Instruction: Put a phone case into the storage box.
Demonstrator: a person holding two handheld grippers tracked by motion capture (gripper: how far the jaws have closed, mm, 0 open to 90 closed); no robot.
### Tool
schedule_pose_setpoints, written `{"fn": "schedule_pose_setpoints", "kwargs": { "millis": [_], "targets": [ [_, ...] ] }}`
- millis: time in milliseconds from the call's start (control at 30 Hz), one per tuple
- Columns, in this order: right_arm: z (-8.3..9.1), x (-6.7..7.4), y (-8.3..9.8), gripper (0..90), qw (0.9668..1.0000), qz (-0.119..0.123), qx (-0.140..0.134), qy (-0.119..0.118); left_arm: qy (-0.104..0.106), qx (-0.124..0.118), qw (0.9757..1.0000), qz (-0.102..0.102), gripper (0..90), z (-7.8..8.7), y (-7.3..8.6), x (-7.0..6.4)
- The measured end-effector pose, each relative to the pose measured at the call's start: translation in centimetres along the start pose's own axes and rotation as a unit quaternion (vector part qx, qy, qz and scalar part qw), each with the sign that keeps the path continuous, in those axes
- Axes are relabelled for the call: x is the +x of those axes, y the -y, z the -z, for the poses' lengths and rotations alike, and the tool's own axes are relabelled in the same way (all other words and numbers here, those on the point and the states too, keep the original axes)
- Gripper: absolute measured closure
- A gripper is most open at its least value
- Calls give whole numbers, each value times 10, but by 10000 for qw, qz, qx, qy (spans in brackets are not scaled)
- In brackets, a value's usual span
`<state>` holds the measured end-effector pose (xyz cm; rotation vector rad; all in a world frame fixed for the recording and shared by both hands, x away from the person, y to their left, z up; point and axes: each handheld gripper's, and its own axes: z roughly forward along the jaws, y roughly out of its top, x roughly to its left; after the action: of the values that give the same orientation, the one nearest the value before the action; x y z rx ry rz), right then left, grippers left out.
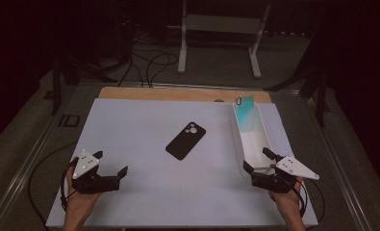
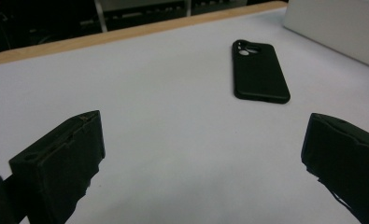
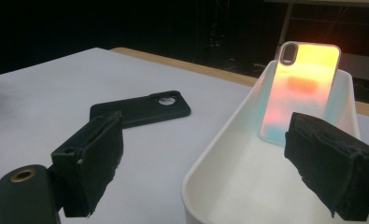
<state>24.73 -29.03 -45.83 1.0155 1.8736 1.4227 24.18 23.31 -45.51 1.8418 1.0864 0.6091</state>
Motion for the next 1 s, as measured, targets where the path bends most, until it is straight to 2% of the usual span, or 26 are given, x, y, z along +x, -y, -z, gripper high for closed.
{"fn": "schedule_pose_setpoints", "kwargs": {
  "millis": [67, 100, 200, 333, 533, 567, 633, 667, 700, 733, 1000],
  "targets": [
    [0, 0, -1, 117, 10000, 11, 2, -7, -30, 65, 10000, -4, 1, -3, -3, -1],
    [-1, 0, -2, 117, 10000, 11, 3, -20, 44, 126, 9999, 32, 1, -10, -10, -3],
    [-1, -1, -4, 105, 10000, 1, 18, -11, 21, 198, 9998, -32, 1, -19, -19, -6],
    [-2, -2, -5, 99, 10000, -11, 46, 5, 111, 351, 9992, -185, 0, -43, -41, -14],
    [-2, -3, -5, 99, 10000, -23, 51, -1, 215, 479, 9983, -241, 0, -69, -56, -24],
    [-2, -3, -4, 98, 10000, -32, 54, 0, 250, 579, 9976, -279, 0, -80, -62, -27],
    [-2, -3, -4, 98, 10000, -41, 55, 19, 324, 688, 9967, -299, 0, -91, -68, -31],
    [-2, -3, -5, 98, 10000, -53, 57, 25, 324, 688, 9967, -299, 0, -91, -68, -31],
    [-2, -3, -5, 98, 10000, -49, 58, 29, 362, 794, 9955, -365, 0, -102, -73, -35],
    [-2, -3, -4, 98, 10000, -54, 58, 29, 362, 794, 9955, -365, 0, -102, -73, -35],
    [-2, -3, -4, 99, 9999, -58, 82, 20, 539, 1304, 9883, -576, 0, -148, -86, -55]
  ]
}}
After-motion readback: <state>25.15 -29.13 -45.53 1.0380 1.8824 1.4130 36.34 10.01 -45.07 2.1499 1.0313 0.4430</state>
